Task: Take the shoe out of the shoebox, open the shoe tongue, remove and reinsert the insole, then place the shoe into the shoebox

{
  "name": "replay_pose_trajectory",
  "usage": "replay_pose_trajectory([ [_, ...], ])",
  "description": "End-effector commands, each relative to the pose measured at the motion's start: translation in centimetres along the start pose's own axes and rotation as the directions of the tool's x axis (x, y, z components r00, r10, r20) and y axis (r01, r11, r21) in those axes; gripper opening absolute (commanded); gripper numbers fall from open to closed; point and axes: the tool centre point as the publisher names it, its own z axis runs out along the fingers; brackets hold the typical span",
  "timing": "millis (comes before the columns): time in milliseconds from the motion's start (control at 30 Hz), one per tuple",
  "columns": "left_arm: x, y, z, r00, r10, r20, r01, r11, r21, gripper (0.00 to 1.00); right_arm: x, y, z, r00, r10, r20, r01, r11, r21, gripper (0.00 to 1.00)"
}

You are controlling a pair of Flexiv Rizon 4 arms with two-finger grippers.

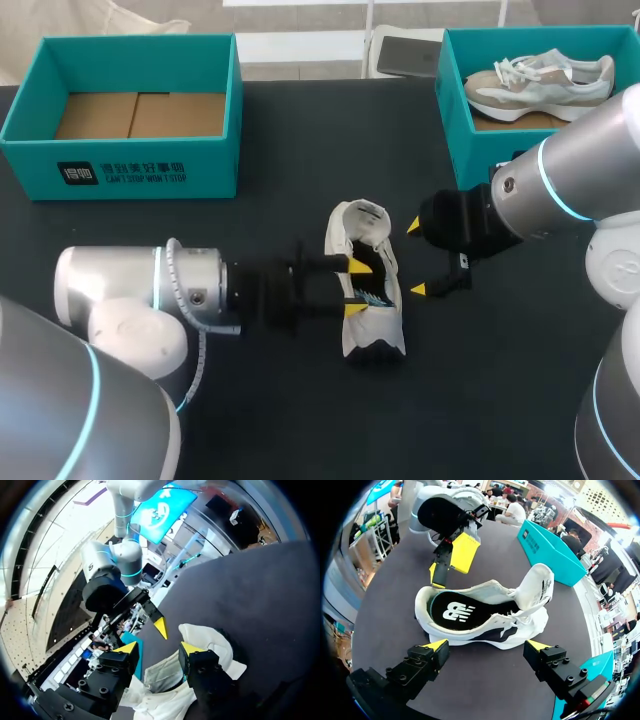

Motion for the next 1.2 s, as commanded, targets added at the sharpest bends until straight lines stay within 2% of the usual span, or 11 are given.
replay_pose_trajectory([
  [33,-0.9,-1.1,-1.4,1.000,-0.002,0.009,0.001,1.000,0.013,0.56,0.1,0.1,0.1,1.000,0.001,0.003,-0.001,1.000,0.005,1.00],
  [167,-2.1,-1.5,-1.6,1.000,0.019,-0.005,-0.019,1.000,0.020,0.64,0.1,0.1,0.1,1.000,0.001,0.003,-0.001,1.000,0.005,1.00],
  [400,-4.9,-1.2,-2.0,0.990,0.080,-0.112,-0.078,0.997,0.021,0.68,0.1,0.1,0.1,1.000,0.001,0.003,-0.001,1.000,0.005,1.00],
  [533,-5.7,-0.8,-1.7,0.972,0.086,-0.221,-0.072,0.995,0.070,0.73,0.1,0.1,0.1,1.000,0.001,0.003,-0.001,1.000,0.005,1.00],
  [600,-6.2,-0.7,-1.5,0.949,0.097,-0.299,-0.078,0.994,0.074,0.82,0.1,0.1,0.1,1.000,0.001,0.003,-0.001,1.000,0.005,1.00],
  [633,-6.3,-0.7,-1.4,0.935,0.114,-0.336,-0.090,0.992,0.087,0.81,0.1,0.1,0.1,1.000,0.001,0.003,-0.001,1.000,0.005,1.00],
  [700,-6.7,-0.7,-1.3,0.902,0.118,-0.416,-0.083,0.991,0.102,0.77,0.1,0.1,0.1,1.000,0.001,0.003,-0.001,1.000,0.005,1.00],
  [800,-7.1,-0.7,-1.1,0.845,0.147,-0.514,-0.105,0.988,0.110,0.80,0.1,0.1,0.1,1.000,0.001,0.003,-0.001,1.000,0.005,1.00],
  [900,-7.5,-0.8,-1.0,0.766,0.164,-0.621,-0.110,0.986,0.124,0.91,0.4,-0.9,-0.6,0.999,0.038,-0.007,-0.038,0.999,0.020,1.00],
  [933,-7.6,-0.8,-1.0,0.737,0.170,-0.655,-0.112,0.985,0.130,1.00,0.4,-1.3,-1.0,0.999,0.048,-0.010,-0.047,0.998,0.030,1.00],
  [1200,-8.3,-1.7,-2.1,0.448,0.141,-0.883,-0.007,0.988,0.154,1.00,-0.1,-3.8,-4.5,0.997,0.072,-0.001,-0.072,0.994,0.086,1.00],
])
